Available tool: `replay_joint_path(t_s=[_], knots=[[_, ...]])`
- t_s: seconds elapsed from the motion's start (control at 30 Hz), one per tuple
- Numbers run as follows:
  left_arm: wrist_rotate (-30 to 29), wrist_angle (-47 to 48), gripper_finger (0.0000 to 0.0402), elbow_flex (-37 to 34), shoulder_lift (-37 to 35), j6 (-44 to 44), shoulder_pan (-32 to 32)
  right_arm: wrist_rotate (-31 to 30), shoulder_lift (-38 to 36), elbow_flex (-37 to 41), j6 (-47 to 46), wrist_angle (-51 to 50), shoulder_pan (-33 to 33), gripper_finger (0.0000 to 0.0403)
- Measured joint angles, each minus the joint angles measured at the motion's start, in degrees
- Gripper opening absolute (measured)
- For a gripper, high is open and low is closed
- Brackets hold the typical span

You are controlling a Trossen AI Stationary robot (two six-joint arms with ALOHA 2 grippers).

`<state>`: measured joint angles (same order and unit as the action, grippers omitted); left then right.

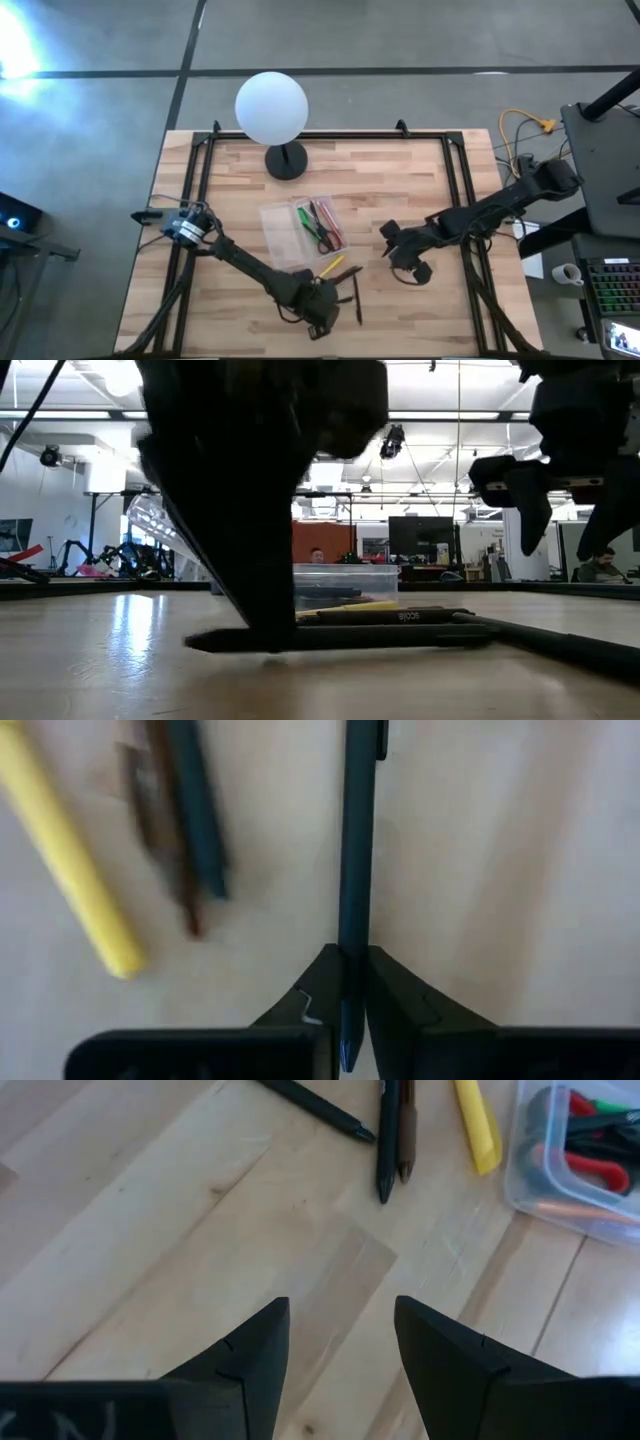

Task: Pick & place school supplies into a supply box
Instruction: Put the black ballpen into the supply box

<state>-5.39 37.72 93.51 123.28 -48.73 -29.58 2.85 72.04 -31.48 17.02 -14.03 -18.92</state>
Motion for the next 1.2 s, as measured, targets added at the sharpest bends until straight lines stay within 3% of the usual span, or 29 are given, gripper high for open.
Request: replay_joint_path(t_s=[0.13, 0.23, 0.47, 0.57, 0.7, 0.93, 1.2], knots=[[-0.96, 3.61, 0.0011, 3.12, -2.12, -2.12, -0.15, 0.01, 0.82, 0.00, 0.10, 0.22, 0.02, 0.0173], [-5.54, 6.66, 0.0011, 4.31, -4.53, -6.68, 0.01, -0.02, 0.91, 0.00, 0.15, 0.39, 0.02, 0.0173], [-20.88, 6.36, 0.0010, -0.03, -12.91, -38.37, 3.63, -0.42, 0.91, 0.00, -0.07, 3.95, 0.02, 0.0173], [-26.41, 4.32, 0.0010, -2.76, -15.11, -46.32, 5.48, -0.49, 0.89, 0.00, -0.76, 5.80, 0.02, 0.0173], [-26.23, 0.45, 0.0010, -5.57, -16.20, -47.41, 9.31, -0.01, 0.90, -0.02, 1.95, 6.10, 0.02, 0.0173], [-21.75, -4.39, 0.0010, -12.78, -16.55, -49.08, 15.61, 0.66, 1.35, -0.01, 18.07, 8.84, -2.44, 0.0173], [-18.24, -8.69, 0.0061, -19.38, -17.94, -56.41, 17.51, 0.64, 10.44, -2.70, 18.81, 15.82, -5.16, 0.0173]])
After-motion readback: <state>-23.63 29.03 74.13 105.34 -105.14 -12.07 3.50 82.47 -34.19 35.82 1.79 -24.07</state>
